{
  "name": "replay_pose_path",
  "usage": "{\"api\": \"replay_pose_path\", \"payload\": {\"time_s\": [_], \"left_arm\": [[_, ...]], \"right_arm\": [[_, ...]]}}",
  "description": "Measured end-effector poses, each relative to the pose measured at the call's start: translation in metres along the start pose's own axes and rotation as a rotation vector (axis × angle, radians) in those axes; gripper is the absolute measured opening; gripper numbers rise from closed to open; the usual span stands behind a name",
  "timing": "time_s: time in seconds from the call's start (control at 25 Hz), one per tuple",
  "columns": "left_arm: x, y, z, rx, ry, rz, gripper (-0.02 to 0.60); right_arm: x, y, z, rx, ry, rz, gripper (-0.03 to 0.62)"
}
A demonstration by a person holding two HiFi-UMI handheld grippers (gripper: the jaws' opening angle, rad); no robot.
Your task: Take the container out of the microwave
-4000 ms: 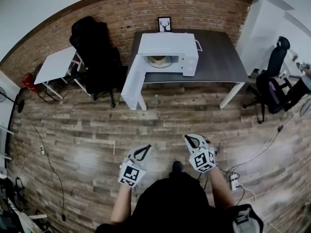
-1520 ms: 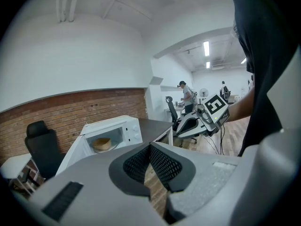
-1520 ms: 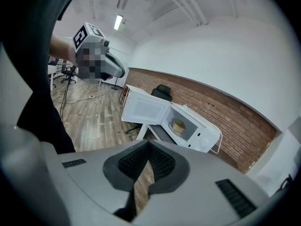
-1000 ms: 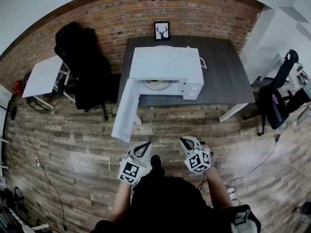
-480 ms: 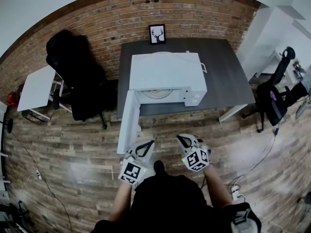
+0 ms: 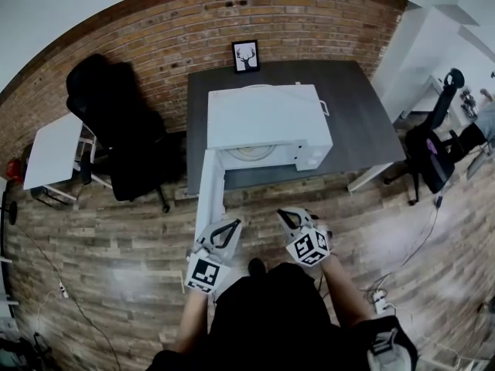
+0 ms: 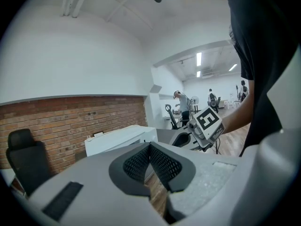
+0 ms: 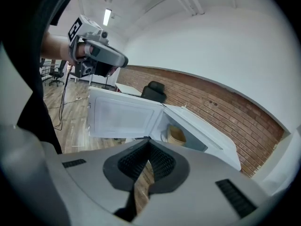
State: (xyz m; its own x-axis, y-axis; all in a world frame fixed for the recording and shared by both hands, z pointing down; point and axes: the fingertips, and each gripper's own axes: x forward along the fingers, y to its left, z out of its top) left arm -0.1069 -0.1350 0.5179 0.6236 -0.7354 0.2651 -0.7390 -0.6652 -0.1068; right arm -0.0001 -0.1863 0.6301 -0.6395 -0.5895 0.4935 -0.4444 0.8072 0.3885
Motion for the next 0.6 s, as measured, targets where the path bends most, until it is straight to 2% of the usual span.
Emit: {"api": "replay_pose_path", "payload": {"time_s": [0.36, 0.6], "left_arm": [[-0.016, 0.009, -0.005, -0.012, 0.000, 0.031, 0.002], [-0.029, 0.033, -0.012, -0.037, 0.004, 0.107, 0.002]], "right_arm": [[0.027, -0.005, 0.012, 0.032, -0.019, 0.018, 0.000], [0.047, -0.013, 0.014, 0.025, -0.007, 0.036, 0.000]]}}
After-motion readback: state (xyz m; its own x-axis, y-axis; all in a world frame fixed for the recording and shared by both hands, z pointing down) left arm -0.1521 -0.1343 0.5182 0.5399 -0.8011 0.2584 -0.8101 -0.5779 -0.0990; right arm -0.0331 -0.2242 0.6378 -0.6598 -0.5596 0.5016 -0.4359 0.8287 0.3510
